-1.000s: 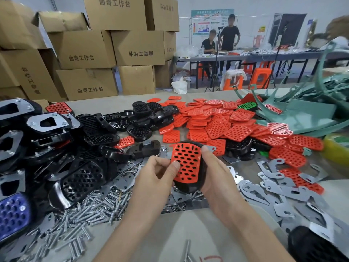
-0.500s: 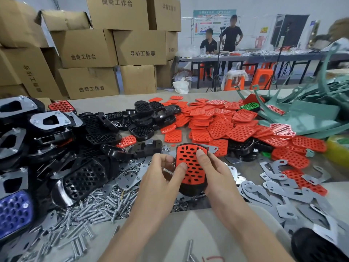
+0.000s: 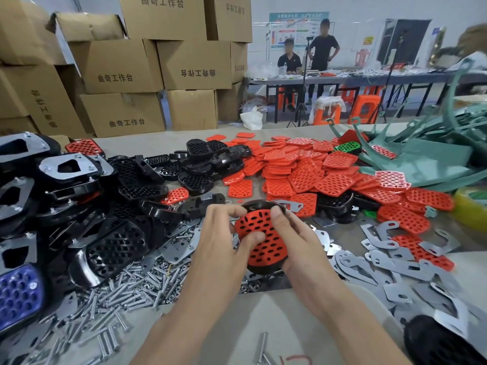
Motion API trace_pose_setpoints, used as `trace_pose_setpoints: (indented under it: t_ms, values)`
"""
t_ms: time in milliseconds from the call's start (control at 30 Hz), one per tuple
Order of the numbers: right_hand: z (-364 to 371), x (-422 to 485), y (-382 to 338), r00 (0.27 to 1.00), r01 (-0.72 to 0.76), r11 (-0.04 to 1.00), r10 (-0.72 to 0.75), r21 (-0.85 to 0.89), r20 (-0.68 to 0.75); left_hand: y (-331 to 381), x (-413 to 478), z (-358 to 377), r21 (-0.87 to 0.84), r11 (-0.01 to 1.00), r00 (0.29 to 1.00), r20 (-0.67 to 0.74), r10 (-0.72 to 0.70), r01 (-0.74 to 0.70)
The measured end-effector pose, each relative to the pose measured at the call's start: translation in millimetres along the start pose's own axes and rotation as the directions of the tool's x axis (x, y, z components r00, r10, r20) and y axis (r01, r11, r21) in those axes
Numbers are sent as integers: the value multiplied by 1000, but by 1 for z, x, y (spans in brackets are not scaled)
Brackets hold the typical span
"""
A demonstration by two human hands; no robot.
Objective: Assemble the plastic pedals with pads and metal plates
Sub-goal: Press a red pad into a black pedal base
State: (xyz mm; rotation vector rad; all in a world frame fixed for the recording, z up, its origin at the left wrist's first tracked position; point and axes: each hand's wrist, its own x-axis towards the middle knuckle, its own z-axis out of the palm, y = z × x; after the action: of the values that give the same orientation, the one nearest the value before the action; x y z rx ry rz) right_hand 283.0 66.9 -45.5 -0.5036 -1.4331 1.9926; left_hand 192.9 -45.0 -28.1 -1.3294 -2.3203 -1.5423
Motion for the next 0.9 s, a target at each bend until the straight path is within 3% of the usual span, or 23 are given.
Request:
trace_pose_setpoints:
  t_ms: [100,167,200,267,300,367,533,900]
  values:
    - [0,2,-4,994,-59,989,70,135,-80,0,4,-3,-107,992,998,9,-68,69]
    - [2,2,-9,986,-74,966,108,246,-129,2,8,-8,-271,947,984,-9,-180,171]
    - [2,3,-12,980,-86,948,136,306,-145,4,10,-11,-427,868,959,-4,-284,255]
    - [4,2,-17,971,-113,910,186,399,-150,9,12,-13,-724,574,887,113,-447,382]
    - [5,2,-19,968,-123,896,203,426,-147,10,12,-13,-789,449,855,179,-486,420]
    - [7,1,-21,966,-137,883,218,448,-136,9,13,-13,-813,331,809,261,-527,478]
    - [9,-2,-25,965,-140,875,226,464,-135,0,18,-19,-813,270,741,266,-616,516]
    - [11,-4,-27,970,-131,891,206,435,-130,-2,13,-10,-823,243,780,329,-532,513]
